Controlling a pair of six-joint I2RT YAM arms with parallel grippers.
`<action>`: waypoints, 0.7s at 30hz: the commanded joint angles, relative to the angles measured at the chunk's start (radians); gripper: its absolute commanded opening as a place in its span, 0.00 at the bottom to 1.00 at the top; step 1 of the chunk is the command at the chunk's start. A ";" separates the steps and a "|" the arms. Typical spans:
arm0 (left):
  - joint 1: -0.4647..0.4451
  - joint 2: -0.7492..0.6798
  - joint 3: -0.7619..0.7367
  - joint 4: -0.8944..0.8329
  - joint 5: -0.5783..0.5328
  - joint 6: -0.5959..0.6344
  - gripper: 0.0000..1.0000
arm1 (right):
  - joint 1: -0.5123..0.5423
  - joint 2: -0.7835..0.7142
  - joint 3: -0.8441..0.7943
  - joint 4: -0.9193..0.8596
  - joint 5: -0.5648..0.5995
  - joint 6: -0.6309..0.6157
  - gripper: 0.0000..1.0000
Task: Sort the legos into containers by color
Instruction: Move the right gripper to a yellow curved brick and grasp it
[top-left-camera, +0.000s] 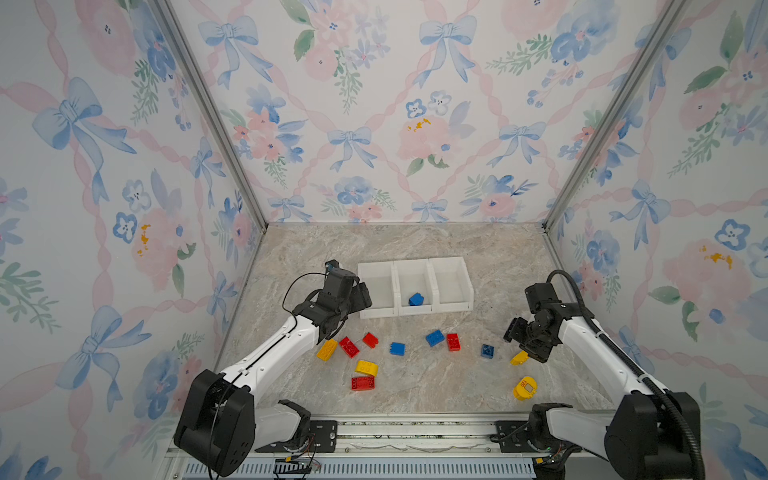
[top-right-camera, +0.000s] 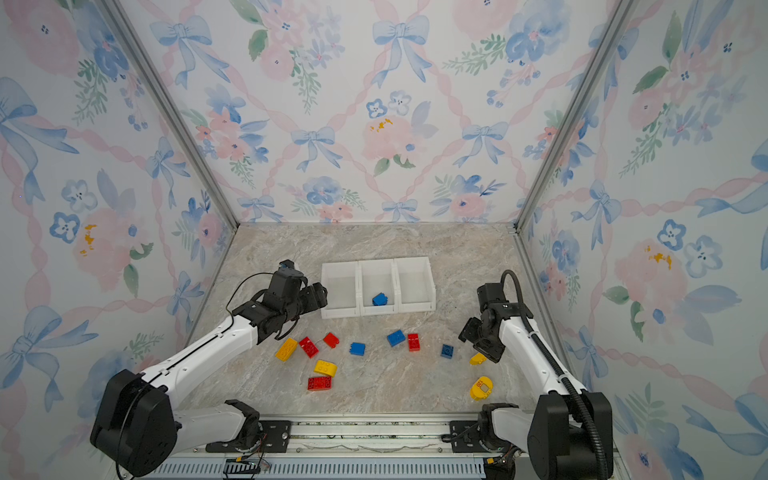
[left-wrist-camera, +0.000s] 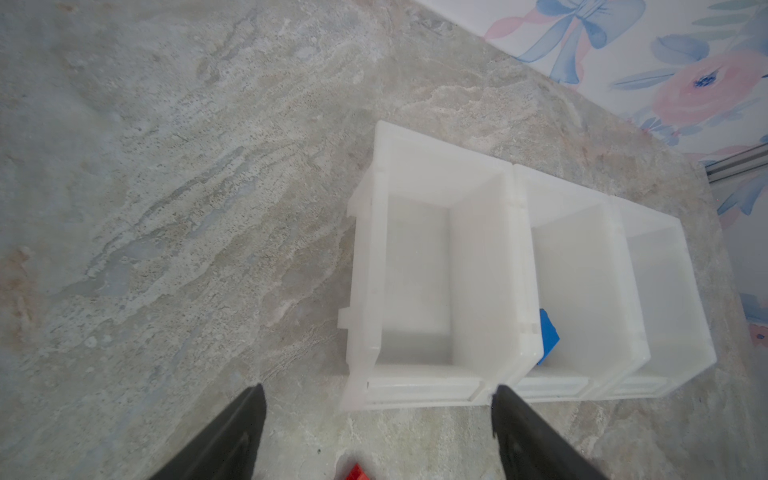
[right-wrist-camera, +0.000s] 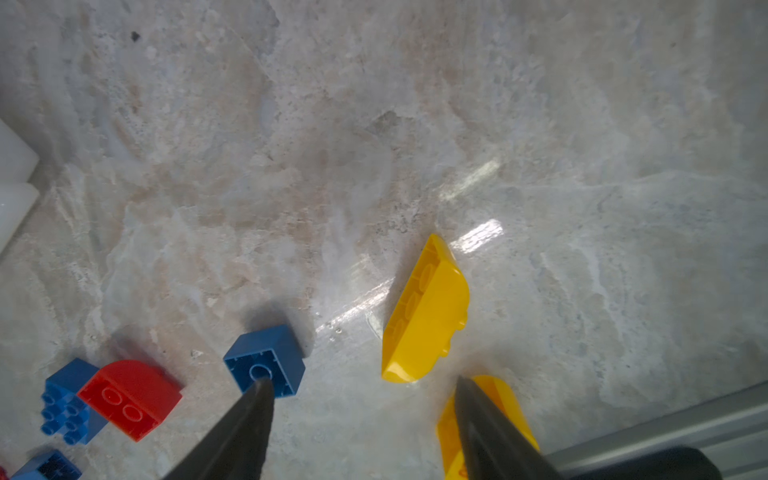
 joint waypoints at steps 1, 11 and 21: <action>0.005 -0.022 -0.014 0.007 0.010 0.025 0.87 | -0.045 0.017 -0.044 0.032 -0.037 0.043 0.68; 0.006 -0.047 -0.024 0.005 0.010 0.023 0.87 | -0.102 0.064 -0.111 0.128 -0.025 0.084 0.60; 0.006 -0.031 -0.017 0.006 0.006 0.006 0.87 | -0.142 0.105 -0.111 0.156 -0.022 0.048 0.45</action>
